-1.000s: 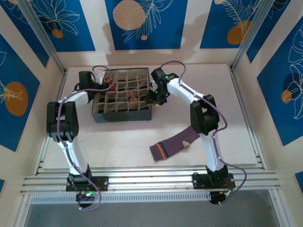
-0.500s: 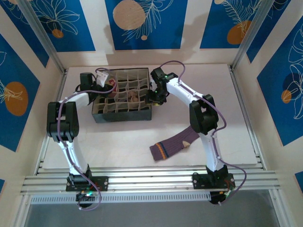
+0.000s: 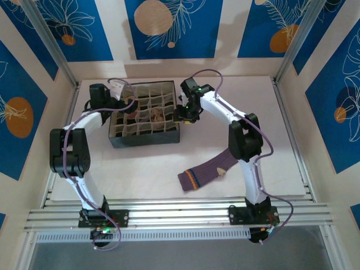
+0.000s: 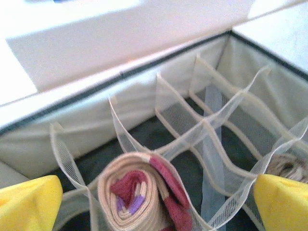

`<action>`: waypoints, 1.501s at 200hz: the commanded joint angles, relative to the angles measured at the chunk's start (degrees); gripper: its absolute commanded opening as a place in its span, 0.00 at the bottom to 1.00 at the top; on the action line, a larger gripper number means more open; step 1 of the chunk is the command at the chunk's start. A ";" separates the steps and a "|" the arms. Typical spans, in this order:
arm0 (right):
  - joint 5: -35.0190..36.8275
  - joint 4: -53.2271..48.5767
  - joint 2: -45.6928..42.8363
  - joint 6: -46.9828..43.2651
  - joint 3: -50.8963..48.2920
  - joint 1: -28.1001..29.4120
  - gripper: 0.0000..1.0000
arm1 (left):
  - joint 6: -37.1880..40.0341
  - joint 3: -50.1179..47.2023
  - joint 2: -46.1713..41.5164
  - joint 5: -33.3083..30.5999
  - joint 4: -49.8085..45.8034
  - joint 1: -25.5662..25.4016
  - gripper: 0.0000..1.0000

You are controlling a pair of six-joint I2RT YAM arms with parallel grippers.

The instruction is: Roll the socks

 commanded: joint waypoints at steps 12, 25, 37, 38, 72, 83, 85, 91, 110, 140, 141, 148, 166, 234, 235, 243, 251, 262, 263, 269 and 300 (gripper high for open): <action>1.62 -0.34 -10.39 0.55 -7.28 -2.67 0.47 | -2.60 -0.27 -6.13 -0.05 1.19 0.70 1.00; 2.14 0.52 -14.14 1.50 -11.78 -4.12 0.48 | -6.92 -1.14 -8.05 -2.11 1.82 0.70 1.00; 2.28 1.28 -17.45 2.59 -16.24 -5.68 0.48 | -10.90 -2.54 -9.83 -3.16 2.63 0.94 1.00; 2.26 1.31 -17.76 2.64 -16.61 -5.84 0.48 | -11.19 -2.66 -9.98 -3.15 2.64 0.95 1.00; 2.46 2.62 -27.22 5.01 -31.35 -10.39 0.48 | -13.28 -7.90 -14.85 0.81 2.49 2.41 1.00; 1.41 3.49 -30.23 5.58 -36.82 -12.31 0.48 | -14.58 -10.28 -15.64 0.50 4.25 2.48 1.00; 1.15 3.77 -30.67 5.73 -37.89 -12.64 0.48 | -14.63 -10.55 -15.70 0.98 4.38 2.46 1.00; 0.44 4.40 -32.10 6.02 -40.96 -13.78 0.48 | -14.67 -11.04 -15.91 3.09 4.44 2.46 1.00; -1.12 6.41 -36.52 6.65 -50.02 -17.01 0.45 | -12.99 -9.47 -16.41 5.20 -1.69 0.00 0.93; -2.72 9.19 -39.16 6.77 -59.38 -19.19 0.43 | -7.16 -8.16 -17.96 0.74 -11.97 -9.39 0.80; -2.79 9.31 -39.17 6.80 -59.54 -19.24 0.43 | -7.04 -8.24 -18.09 0.56 -12.05 -9.57 0.80; -3.26 10.32 -38.95 6.96 -60.73 -19.33 0.42 | -6.67 -9.30 -18.89 -0.99 -12.47 -12.56 0.79; -4.45 13.08 -37.22 7.24 -62.38 -19.23 0.39 | -6.04 -13.14 -21.08 -4.24 -12.04 -20.62 0.76; -4.88 13.91 -20.87 1.48 -49.01 -17.73 0.37 | -10.86 -19.29 -19.70 -18.74 -12.09 -45.99 0.64; -4.84 13.91 -20.62 1.34 -48.73 -17.67 0.37 | -10.95 -19.26 -19.48 -18.94 -12.07 -46.20 0.64; -4.81 13.78 -18.73 0.46 -46.45 -17.47 0.37 | -11.48 -19.06 -18.07 -19.79 -11.80 -47.44 0.62; -4.79 13.41 -16.71 -0.40 -43.97 -17.32 0.37 | -12.99 -18.87 -16.47 -20.73 -11.25 -48.18 0.59; -4.80 12.80 -13.64 -1.79 -40.20 -17.02 0.37 | -15.81 -18.87 -14.49 -20.48 -9.54 -48.39 0.55; -4.80 12.78 -13.40 -1.88 -39.84 -17.01 0.37 | -16.02 -18.83 -14.33 -20.38 -9.34 -48.41 0.54; -4.80 12.26 -11.88 -2.65 -37.73 -16.98 0.37 | -16.98 -18.78 -13.30 -19.59 -8.33 -48.50 0.51; -4.63 8.90 -6.65 -5.30 -27.31 -16.82 0.38 | -18.48 -16.36 -7.61 -20.52 -5.37 -50.29 0.45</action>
